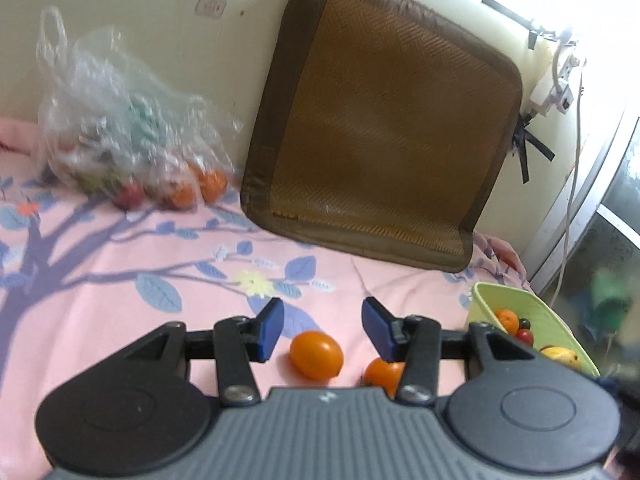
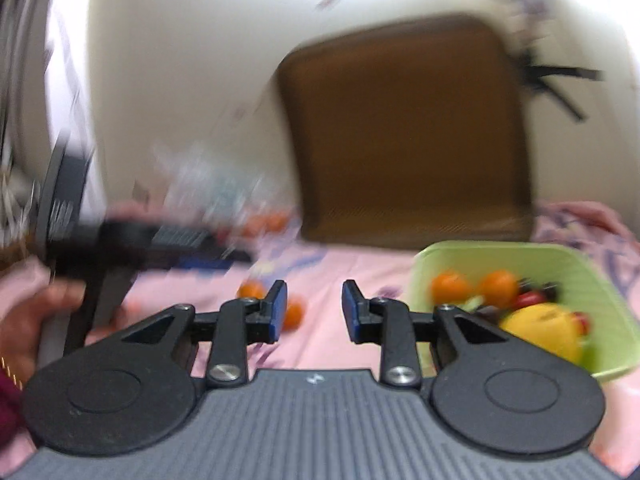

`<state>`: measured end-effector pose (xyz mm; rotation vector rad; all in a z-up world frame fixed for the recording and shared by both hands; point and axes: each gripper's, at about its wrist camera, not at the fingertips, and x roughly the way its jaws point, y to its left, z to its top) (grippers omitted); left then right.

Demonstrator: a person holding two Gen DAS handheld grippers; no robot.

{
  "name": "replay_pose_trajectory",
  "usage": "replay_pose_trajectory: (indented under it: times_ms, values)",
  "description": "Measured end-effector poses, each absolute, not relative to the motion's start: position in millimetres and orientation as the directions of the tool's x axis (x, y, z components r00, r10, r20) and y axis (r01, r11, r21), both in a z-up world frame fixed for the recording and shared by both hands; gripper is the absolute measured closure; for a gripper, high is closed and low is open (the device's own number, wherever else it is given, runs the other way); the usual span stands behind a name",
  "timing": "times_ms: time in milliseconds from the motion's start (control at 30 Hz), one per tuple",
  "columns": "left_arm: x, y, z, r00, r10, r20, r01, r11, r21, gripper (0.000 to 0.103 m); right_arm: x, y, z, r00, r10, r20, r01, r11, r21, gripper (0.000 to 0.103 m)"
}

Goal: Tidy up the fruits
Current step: 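Grasp an orange tomato with the right tool while the left grasps another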

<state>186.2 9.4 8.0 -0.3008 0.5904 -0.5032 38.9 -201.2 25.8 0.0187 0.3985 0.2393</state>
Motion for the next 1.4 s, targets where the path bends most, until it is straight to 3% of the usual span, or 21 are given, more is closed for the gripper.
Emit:
replay_pose_trajectory:
  times_ms: [200,300,333,533,567,600,700,1000,1167,1400]
  values:
    - [189.9,6.2,-6.6,0.687,-0.543,-0.483,0.381,0.835,-0.398,0.055,87.1,-163.7,1.6,0.828,0.227,-0.513,-0.271,0.962,-0.012,0.069]
    - [192.5,6.9,-8.5,0.678,-0.548,-0.49,0.375,0.831,-0.411,0.053,102.4,-156.4,-2.6,0.823,0.221,-0.524,-0.273,0.962,-0.022,0.049]
    - [193.0,6.7,-9.1,0.672,-0.555,-0.49,0.379,0.827,-0.416,0.053,107.3,-154.6,-3.4,0.826,0.216,-0.52,-0.27,0.962,-0.028,0.048]
    - [193.8,-0.1,-10.2,0.663,-0.545,-0.513,0.385,0.836,-0.39,0.053,120.9,-147.1,-8.1,0.799,0.223,-0.559,-0.298,0.954,-0.045,0.049]
    - [195.1,-1.2,-11.2,0.656,-0.545,-0.522,0.383,0.836,-0.392,0.057,120.7,-146.9,-8.2,0.793,0.22,-0.568,-0.298,0.954,-0.045,0.051]
    - [195.9,-1.6,-12.1,0.655,-0.543,-0.525,0.383,0.838,-0.39,0.06,123.4,-146.8,-9.6,0.784,0.216,-0.582,-0.295,0.955,-0.043,0.061]
    - [195.6,-2.6,-13.0,0.654,-0.541,-0.528,0.386,0.84,-0.381,0.069,122.1,-147.7,-9.5,0.788,0.214,-0.577,-0.288,0.957,-0.038,0.065]
    - [176.7,-12.6,-6.5,0.618,-0.624,-0.478,0.531,0.78,-0.332,0.069,74.8,-163.4,-6.7,0.818,0.195,-0.541,-0.247,0.969,-0.024,0.065]
    - [150.4,-31.6,-1.9,0.531,-0.714,-0.456,0.673,0.682,-0.285,0.069,31.6,-176.6,-4.9,0.863,0.112,-0.492,-0.185,0.977,-0.103,0.065]
    - [112.1,-67.5,3.1,0.401,-0.787,-0.469,0.773,0.565,-0.288,0.069,-8.8,-216.2,-7.2,0.873,0.02,-0.487,-0.067,0.994,-0.08,0.065]
